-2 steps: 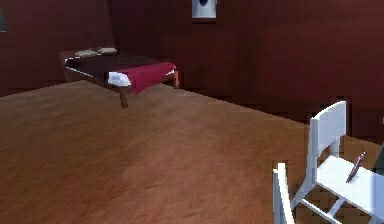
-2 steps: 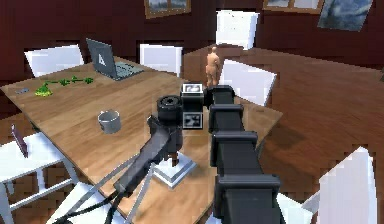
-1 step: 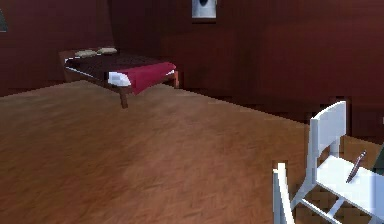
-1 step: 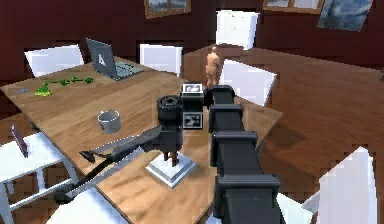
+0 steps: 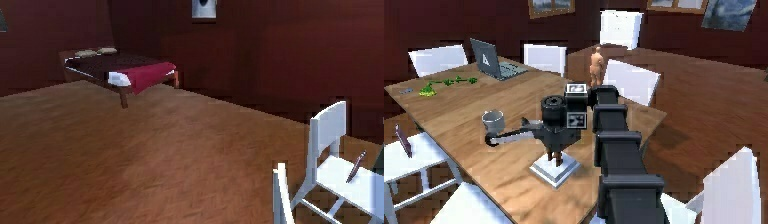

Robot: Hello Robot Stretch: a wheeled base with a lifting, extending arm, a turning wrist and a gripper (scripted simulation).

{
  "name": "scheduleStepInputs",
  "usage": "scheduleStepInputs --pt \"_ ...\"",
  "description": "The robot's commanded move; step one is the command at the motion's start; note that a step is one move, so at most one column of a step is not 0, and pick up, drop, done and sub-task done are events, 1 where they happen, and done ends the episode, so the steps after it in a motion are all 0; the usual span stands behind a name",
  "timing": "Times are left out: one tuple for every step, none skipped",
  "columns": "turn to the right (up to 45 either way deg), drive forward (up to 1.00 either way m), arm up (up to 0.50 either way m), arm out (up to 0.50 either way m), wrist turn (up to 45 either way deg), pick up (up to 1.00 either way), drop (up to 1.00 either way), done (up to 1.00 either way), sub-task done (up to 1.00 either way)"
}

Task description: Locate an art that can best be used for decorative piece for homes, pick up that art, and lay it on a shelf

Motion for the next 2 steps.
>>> scheduleStepInputs --pt "0.0 0.00 0.00 0.00 33.0 0.00 0.00 0.00 0.00" --pt "0.0 0.00 -0.30 0.00 0.0 0.00 0.00 0.00 0.00"
